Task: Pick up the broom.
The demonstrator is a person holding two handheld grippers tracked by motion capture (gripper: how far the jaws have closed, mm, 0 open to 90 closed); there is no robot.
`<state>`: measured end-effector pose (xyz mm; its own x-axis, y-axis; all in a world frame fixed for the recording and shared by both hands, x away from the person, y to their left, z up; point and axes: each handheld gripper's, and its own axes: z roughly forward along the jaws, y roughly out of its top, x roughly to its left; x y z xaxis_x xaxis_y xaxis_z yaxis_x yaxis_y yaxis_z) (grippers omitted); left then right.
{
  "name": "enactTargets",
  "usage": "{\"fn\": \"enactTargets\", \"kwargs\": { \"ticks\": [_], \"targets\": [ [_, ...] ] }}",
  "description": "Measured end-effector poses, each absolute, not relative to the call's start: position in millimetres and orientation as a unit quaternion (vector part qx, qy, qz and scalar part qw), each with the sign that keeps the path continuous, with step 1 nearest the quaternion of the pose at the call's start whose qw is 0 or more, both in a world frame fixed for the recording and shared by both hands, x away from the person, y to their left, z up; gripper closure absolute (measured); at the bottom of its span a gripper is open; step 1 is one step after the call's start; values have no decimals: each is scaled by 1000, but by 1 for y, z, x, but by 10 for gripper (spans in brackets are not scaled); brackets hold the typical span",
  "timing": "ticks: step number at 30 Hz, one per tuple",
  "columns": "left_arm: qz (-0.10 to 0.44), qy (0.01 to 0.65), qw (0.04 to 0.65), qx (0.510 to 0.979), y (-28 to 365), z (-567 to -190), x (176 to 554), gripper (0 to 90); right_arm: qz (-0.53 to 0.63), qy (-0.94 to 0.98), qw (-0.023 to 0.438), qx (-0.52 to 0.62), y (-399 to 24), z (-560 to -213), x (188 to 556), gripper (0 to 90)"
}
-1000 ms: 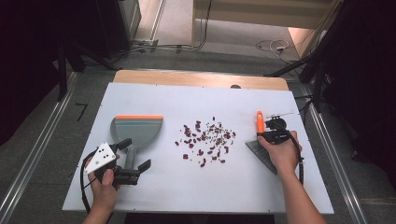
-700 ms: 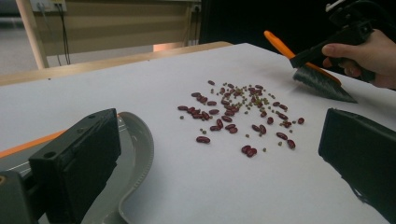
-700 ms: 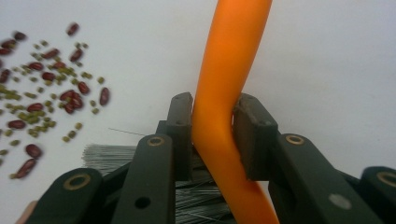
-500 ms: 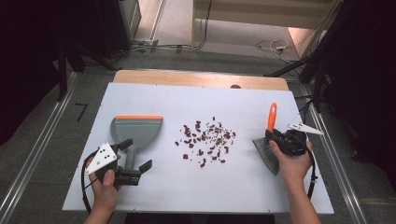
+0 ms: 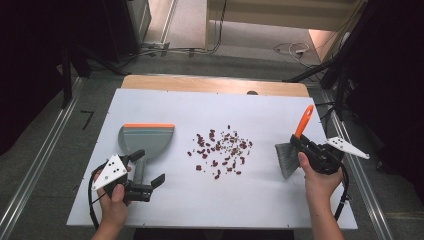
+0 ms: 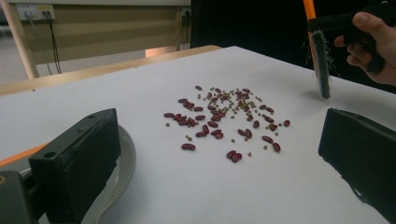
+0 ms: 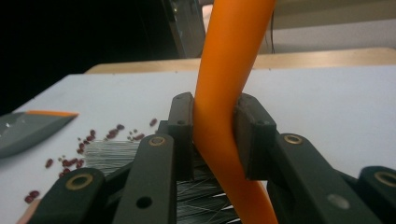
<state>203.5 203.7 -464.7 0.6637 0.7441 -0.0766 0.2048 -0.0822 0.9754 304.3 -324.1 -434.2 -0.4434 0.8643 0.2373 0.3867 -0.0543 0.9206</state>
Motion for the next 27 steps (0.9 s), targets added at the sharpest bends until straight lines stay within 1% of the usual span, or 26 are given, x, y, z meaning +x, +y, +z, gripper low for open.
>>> {"fn": "enactTargets", "kwargs": {
  "ticks": [2,6,11,19,21,22,27],
  "targets": [
    [230,337,587,699,202,-464,203,1,552,654,216,470,-321,-429,302,687],
    [231,335,589,698,198,-462,202,2,559,656,229,452,-310,-420,295,687],
    [228,329,592,699,191,-459,201,2,568,658,231,438,-292,-414,289,687],
    [227,312,594,706,178,-453,200,2,580,669,216,411,-261,-409,279,687],
    [220,298,594,714,168,-452,200,2,582,670,217,407,-253,-408,275,687],
    [216,294,595,716,165,-451,201,2,585,672,210,404,-250,-408,274,687],
    [195,289,606,714,152,-448,204,16,589,679,202,389,-232,-407,267,687]
  ]
}}
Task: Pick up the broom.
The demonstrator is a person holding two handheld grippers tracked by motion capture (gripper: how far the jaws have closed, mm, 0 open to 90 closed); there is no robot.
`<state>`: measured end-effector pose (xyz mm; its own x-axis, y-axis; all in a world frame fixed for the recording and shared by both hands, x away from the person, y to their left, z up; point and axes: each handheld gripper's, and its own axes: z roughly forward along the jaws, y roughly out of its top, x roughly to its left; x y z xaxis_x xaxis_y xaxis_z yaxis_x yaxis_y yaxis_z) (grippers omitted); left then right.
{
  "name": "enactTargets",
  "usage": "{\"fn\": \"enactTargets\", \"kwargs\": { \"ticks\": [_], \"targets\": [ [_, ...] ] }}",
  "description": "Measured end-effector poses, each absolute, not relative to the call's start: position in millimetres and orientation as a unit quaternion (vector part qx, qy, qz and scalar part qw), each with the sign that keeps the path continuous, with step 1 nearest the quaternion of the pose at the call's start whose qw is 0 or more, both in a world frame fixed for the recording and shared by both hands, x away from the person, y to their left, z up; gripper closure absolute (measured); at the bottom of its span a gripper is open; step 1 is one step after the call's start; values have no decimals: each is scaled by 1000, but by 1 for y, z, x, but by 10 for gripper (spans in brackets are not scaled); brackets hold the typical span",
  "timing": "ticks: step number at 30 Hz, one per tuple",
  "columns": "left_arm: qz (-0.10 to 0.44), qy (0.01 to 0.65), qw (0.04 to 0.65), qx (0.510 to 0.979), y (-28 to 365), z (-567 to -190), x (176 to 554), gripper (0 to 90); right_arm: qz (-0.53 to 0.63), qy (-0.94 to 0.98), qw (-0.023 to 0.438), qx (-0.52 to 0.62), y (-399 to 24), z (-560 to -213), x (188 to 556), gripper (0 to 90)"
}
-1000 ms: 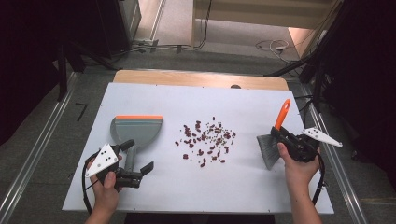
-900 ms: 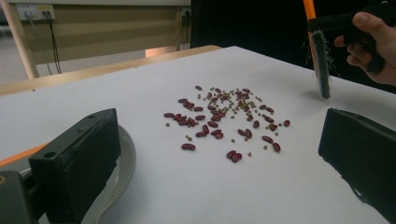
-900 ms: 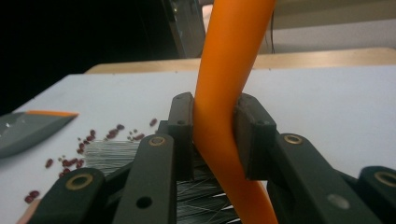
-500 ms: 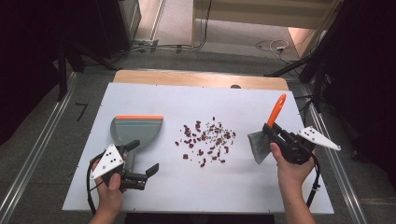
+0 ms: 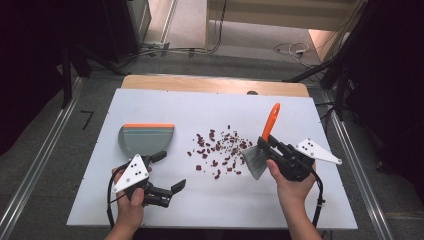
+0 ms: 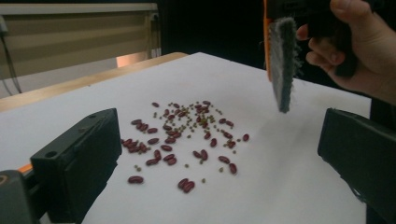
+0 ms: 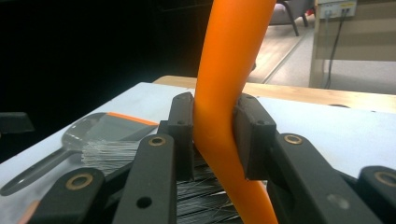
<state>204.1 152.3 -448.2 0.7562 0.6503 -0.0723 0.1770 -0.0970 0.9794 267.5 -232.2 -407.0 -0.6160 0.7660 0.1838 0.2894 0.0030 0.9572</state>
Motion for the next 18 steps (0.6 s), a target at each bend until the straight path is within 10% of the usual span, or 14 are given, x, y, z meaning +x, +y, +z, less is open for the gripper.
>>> {"fn": "enactTargets", "kwargs": {
  "ticks": [18],
  "targets": [
    [114,300,616,720,113,-445,206,151,605,694,181,347,-176,-407,245,687]
  ]
}}
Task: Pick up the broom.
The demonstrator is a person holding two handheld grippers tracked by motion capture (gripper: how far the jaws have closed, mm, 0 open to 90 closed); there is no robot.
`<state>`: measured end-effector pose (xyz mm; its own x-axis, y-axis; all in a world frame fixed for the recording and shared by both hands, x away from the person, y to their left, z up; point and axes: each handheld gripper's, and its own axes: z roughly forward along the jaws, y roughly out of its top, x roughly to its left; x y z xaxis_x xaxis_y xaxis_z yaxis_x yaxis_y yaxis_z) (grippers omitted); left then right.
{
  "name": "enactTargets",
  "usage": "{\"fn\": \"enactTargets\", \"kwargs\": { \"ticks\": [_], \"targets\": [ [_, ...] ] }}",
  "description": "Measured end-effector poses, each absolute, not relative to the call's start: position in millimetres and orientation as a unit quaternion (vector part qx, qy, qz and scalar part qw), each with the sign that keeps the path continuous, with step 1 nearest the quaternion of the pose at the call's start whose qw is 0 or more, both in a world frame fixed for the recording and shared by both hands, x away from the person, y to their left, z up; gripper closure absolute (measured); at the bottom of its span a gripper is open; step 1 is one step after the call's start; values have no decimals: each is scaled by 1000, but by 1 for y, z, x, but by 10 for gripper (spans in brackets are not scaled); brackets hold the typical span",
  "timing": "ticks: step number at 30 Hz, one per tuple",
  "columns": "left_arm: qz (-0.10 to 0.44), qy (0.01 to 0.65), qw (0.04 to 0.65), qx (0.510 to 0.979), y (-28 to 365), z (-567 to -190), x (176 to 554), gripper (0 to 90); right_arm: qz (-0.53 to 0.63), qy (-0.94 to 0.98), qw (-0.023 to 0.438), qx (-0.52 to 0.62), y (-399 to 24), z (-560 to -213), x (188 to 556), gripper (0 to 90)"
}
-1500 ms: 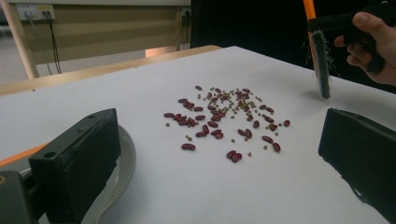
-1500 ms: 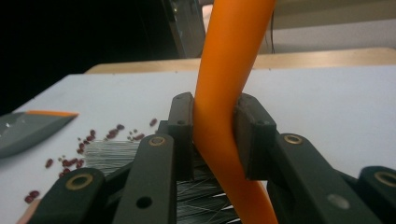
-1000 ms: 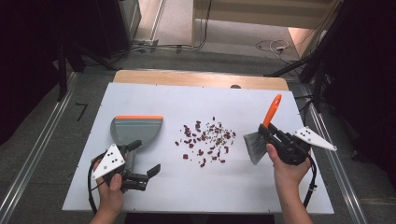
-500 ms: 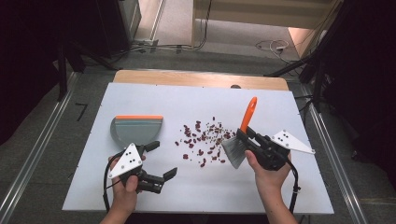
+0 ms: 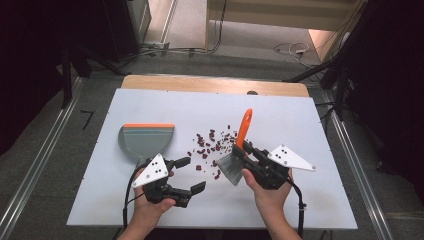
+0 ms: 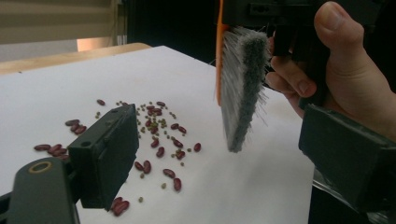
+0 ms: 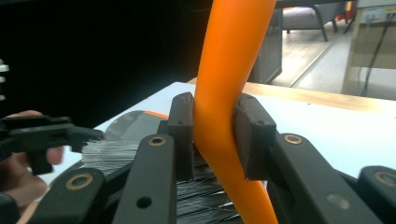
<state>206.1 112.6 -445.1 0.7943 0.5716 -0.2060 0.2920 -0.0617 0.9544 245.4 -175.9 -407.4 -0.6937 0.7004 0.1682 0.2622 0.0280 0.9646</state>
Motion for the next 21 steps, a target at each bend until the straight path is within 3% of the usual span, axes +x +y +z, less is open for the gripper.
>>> {"fn": "enactTargets", "kwargs": {
  "ticks": [21],
  "targets": [
    [96,315,586,740,79,-454,202,489,609,706,174,318,-134,-410,221,686]
  ]
}}
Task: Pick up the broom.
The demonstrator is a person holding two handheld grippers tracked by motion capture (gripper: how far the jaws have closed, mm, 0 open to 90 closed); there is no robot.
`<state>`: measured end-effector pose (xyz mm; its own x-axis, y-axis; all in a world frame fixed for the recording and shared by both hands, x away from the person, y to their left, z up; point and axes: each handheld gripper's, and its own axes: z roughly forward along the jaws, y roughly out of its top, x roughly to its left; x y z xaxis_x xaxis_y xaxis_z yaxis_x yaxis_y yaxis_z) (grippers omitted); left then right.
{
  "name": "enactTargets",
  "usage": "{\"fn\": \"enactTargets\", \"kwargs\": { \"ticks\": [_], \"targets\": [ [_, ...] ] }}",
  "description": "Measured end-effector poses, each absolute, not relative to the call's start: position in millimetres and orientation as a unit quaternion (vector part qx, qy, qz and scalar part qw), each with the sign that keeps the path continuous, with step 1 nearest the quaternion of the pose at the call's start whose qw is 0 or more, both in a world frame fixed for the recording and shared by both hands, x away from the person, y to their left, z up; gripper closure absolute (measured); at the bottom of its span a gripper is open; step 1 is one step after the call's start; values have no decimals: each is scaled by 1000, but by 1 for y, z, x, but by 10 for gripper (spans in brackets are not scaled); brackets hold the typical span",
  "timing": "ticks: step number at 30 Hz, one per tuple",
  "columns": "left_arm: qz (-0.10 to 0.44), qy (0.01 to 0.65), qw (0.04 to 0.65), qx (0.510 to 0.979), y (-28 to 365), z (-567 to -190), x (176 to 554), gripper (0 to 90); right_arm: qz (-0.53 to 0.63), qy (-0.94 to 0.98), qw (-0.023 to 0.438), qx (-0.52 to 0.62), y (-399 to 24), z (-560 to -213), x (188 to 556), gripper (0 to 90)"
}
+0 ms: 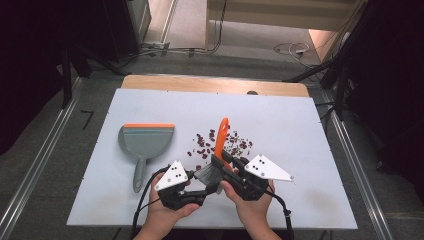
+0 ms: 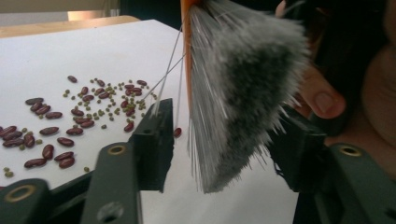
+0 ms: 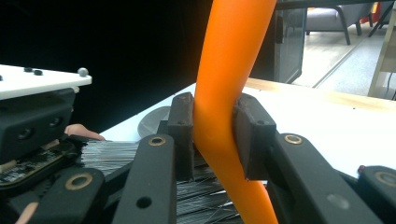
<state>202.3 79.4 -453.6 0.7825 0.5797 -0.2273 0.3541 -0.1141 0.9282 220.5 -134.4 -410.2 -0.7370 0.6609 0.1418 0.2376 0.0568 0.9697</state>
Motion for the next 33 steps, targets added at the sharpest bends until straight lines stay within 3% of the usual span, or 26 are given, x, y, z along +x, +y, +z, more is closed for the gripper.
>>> {"fn": "enactTargets", "kwargs": {
  "ticks": [9,14,21,30,33],
  "targets": [
    [96,326,570,748,72,-456,202,648,611,700,180,323,-129,-411,215,686],
    [112,324,571,746,74,-455,200,794,615,695,184,324,-127,-411,211,685],
    [100,314,570,753,79,-453,201,860,619,697,172,318,-127,-411,214,671],
    [90,281,578,761,91,-447,203,865,624,725,99,275,-147,-397,233,421],
    [89,270,575,768,94,-446,204,866,622,735,80,257,-152,-396,237,386]
  ]
}}
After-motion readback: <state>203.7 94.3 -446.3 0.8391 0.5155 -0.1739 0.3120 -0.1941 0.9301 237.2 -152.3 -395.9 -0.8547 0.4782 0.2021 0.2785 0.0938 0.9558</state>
